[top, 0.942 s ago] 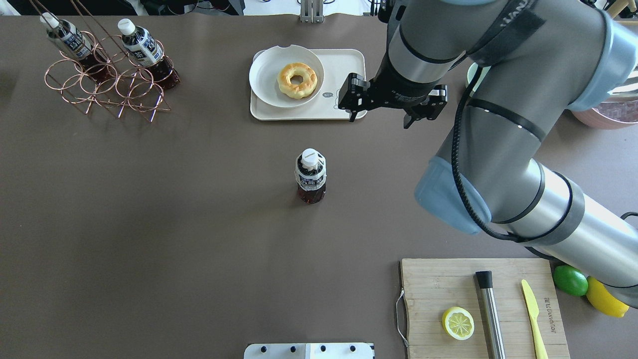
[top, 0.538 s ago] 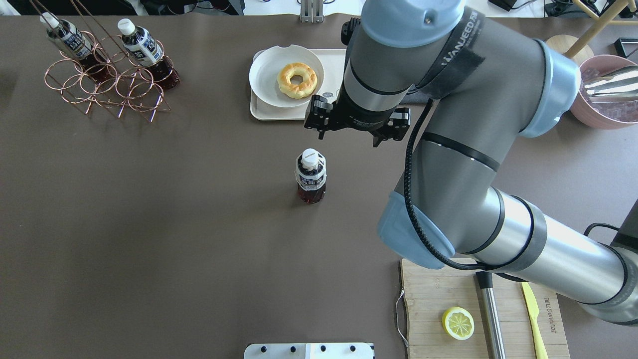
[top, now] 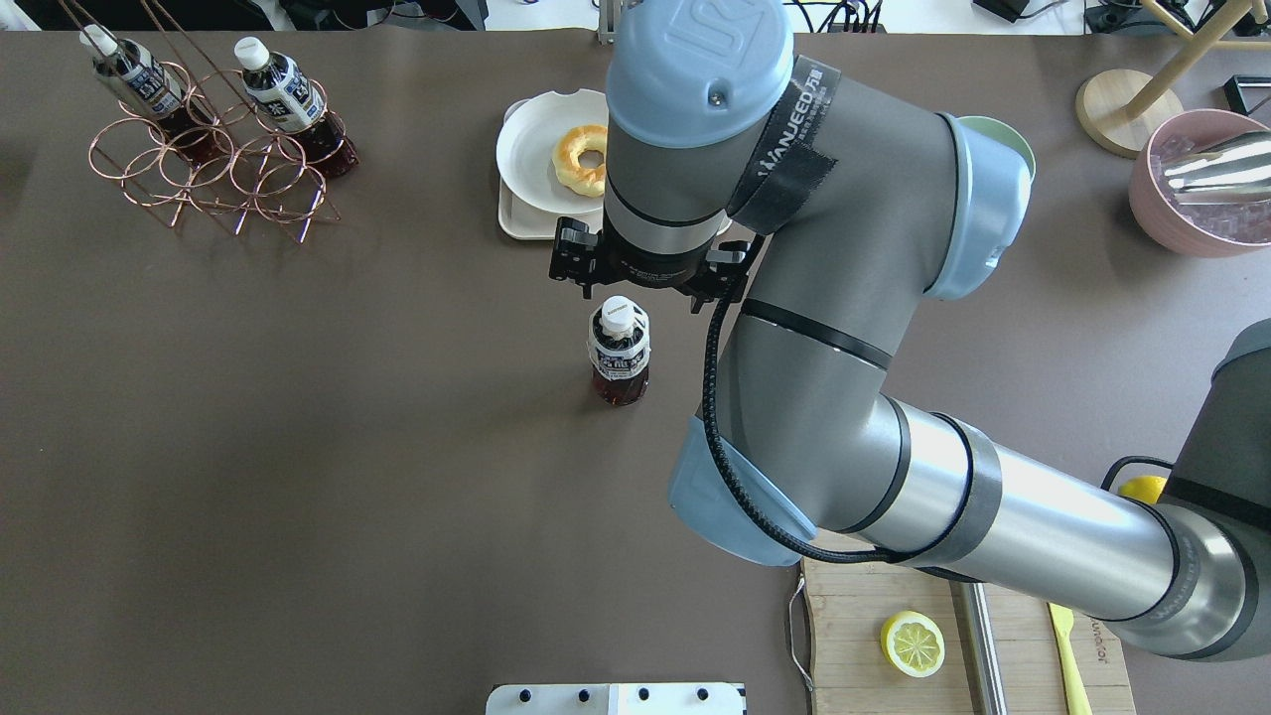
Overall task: Place tea on tray
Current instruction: 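Reach the right gripper over the standing tea bottle and lower it, then close the right gripper on the bottle cap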
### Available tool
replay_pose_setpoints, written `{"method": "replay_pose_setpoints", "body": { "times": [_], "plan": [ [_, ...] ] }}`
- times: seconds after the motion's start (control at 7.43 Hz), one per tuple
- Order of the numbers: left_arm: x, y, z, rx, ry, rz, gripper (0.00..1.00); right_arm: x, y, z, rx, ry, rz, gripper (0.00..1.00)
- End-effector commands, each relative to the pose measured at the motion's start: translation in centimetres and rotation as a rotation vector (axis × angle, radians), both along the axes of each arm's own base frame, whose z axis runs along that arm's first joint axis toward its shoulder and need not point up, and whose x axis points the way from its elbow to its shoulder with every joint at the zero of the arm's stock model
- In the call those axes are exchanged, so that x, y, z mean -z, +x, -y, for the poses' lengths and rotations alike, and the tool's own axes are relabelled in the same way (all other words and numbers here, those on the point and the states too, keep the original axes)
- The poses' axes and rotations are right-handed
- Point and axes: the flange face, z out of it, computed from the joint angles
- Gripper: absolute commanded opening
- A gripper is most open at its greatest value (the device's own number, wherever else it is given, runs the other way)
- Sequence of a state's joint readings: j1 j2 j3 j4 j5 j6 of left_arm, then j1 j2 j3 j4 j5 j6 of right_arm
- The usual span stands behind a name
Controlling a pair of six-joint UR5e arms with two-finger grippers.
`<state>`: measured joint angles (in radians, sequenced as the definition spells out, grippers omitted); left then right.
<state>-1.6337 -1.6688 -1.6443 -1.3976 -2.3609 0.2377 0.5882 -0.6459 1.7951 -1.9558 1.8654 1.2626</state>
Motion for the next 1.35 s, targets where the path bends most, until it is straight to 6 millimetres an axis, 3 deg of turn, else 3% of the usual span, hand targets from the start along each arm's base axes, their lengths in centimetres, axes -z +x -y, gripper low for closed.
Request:
{"method": "replay_pose_setpoints", "body": {
  "times": [0.0,0.54,0.81,1.08,1.21],
  "plan": [
    [-0.1,0.0,0.0,0.000,-0.001,-0.002,0.97,-0.5,-1.4,0.1,0.009,0.023,0.003,0.99],
    [-0.1,0.0,0.5,0.000,-0.001,0.000,0.97,-1.1,-3.5,-1.0,0.010,0.040,-0.010,0.94],
    [-0.1,0.0,0.5,0.000,-0.001,0.000,0.97,-1.7,-4.3,-0.3,0.005,0.044,-0.003,0.70],
    [0.0,0.0,0.7,-0.002,0.000,0.000,0.97,-2.0,-4.6,0.0,0.004,0.046,0.002,0.66],
    [0.2,0.0,1.2,-0.002,0.003,0.000,0.97,-1.9,-4.6,-0.1,0.002,0.045,0.005,0.54]
  ]
}}
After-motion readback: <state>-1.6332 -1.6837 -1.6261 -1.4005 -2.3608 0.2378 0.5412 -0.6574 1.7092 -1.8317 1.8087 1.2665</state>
